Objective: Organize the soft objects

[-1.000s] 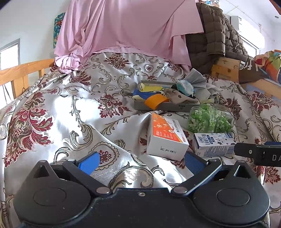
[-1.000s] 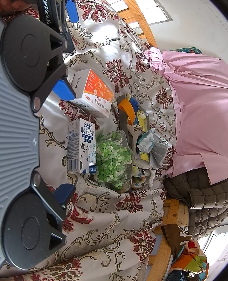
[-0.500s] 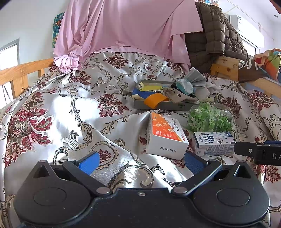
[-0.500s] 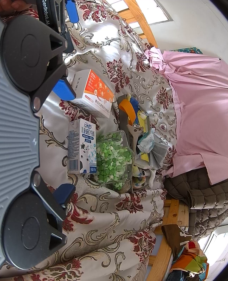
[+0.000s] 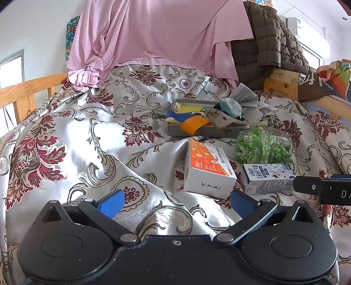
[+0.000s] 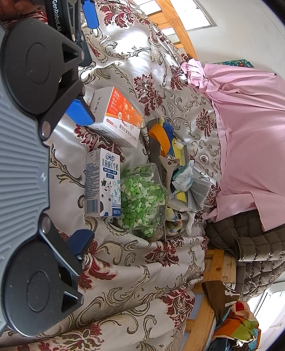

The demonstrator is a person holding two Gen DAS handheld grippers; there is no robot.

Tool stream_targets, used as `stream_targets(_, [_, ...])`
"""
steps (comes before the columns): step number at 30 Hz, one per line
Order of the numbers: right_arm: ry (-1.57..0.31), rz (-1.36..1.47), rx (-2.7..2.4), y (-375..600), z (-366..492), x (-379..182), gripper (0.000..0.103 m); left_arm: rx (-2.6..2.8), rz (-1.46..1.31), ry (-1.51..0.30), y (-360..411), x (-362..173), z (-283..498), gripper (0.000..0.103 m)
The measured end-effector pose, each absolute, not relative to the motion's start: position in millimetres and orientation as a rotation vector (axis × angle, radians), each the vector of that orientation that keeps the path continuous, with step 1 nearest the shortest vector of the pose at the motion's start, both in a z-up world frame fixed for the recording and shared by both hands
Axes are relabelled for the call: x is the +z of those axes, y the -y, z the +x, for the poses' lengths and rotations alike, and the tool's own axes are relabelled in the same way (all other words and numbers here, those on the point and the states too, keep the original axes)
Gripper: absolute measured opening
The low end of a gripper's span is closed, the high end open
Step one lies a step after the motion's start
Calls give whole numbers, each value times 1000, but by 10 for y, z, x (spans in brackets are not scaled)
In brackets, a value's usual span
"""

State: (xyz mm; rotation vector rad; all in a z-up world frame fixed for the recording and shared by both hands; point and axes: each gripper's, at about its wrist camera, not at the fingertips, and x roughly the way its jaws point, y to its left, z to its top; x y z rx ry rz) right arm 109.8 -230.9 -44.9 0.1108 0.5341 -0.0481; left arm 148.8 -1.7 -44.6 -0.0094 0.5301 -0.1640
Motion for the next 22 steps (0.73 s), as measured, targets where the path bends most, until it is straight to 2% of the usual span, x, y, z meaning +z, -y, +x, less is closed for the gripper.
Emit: stream_targets(22, [-535,110,-48,2296,1092,-461,103,-165,-13,-532,-3,-455,1496,102])
